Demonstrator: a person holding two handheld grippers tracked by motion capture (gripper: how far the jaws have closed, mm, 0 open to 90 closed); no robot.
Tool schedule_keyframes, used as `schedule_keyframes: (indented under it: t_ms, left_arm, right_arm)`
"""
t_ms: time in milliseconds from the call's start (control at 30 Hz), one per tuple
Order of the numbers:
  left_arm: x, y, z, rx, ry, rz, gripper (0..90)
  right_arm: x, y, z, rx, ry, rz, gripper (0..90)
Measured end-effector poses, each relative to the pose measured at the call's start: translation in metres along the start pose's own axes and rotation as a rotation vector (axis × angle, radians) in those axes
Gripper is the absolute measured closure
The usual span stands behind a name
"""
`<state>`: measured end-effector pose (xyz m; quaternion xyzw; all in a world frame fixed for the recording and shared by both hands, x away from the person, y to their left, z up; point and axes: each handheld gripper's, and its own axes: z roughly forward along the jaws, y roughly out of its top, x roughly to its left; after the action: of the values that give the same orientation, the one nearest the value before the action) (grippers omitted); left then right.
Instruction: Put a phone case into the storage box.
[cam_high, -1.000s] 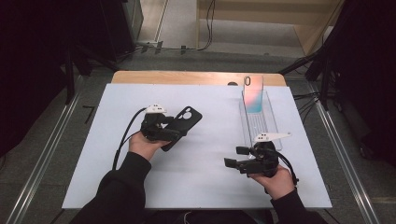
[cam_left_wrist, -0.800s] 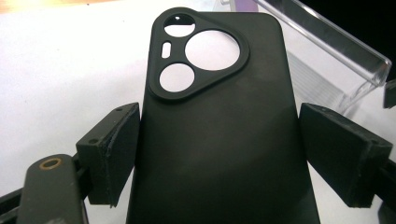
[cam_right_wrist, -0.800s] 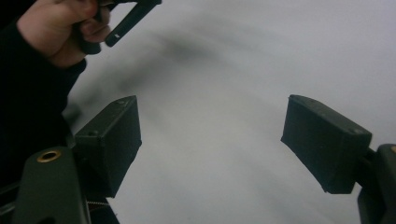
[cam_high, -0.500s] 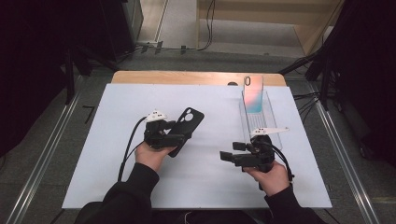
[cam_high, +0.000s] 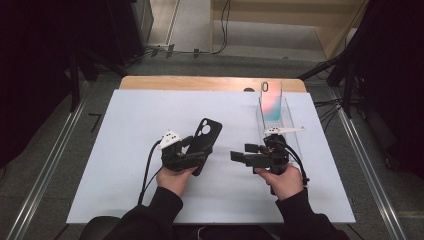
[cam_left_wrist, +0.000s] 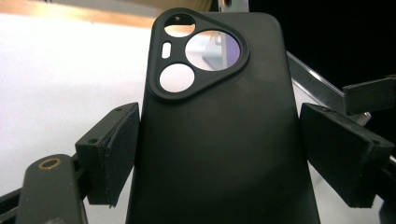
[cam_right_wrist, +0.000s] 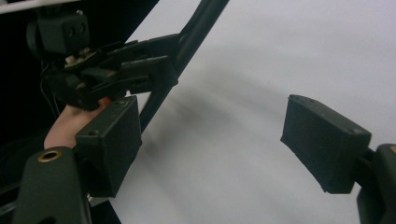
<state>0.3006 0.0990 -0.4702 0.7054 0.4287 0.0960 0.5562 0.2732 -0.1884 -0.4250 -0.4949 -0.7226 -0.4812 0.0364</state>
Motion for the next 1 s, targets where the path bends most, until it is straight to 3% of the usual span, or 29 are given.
schedule_keyframes:
  t_ms: [167,433,533,633,1000]
  left_arm:
    - [-0.005,-0.008,0.003,-0.008,0.009,-0.007,15.9]
    - [-0.012,-0.02,0.006,-0.029,0.005,-0.072,15.8]
    - [-0.016,-0.023,0.008,-0.028,0.001,-0.075,15.8]
    - [-0.018,-0.025,0.009,-0.035,-0.001,-0.081,15.8]
    - [-0.022,-0.029,0.008,-0.076,0.007,-0.095,15.7]
  right_arm:
    - [-0.004,0.005,0.003,-0.011,0.009,0.029,17.9]
    - [-0.006,0.013,0.012,-0.007,0.007,0.058,18.4]
    - [-0.006,0.017,0.016,-0.002,-0.003,0.062,18.8]
    - [-0.007,0.021,0.021,-0.01,0.023,0.073,19.0]
    - [-0.009,0.033,0.04,-0.002,-0.003,0.107,20.7]
